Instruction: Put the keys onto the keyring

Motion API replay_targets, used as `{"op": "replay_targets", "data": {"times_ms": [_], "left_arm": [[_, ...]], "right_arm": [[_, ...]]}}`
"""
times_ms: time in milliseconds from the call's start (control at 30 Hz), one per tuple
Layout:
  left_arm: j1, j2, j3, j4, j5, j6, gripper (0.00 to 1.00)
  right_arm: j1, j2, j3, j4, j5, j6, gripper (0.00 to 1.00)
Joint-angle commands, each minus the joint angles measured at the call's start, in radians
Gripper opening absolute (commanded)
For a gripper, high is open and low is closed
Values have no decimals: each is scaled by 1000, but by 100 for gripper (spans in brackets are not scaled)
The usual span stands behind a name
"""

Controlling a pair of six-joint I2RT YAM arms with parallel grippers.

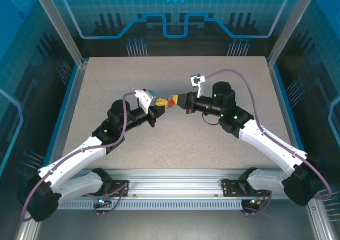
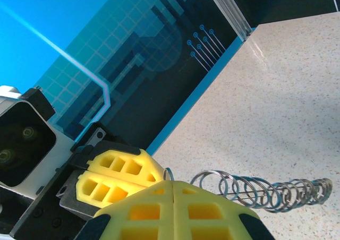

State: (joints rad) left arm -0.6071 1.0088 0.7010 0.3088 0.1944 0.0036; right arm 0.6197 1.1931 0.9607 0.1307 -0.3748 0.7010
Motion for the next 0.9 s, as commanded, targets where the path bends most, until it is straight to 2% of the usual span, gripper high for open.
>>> {"op": "replay_targets", "data": {"times_ms": [0, 867], "left_arm": [[-10, -19, 49, 23, -12, 29, 0], [-11, -33, 52, 30, -18, 29, 0]], "right_arm": [[-17, -23, -25, 16, 7, 12, 0], [-35, -29, -76, 42, -15, 37, 0]]}}
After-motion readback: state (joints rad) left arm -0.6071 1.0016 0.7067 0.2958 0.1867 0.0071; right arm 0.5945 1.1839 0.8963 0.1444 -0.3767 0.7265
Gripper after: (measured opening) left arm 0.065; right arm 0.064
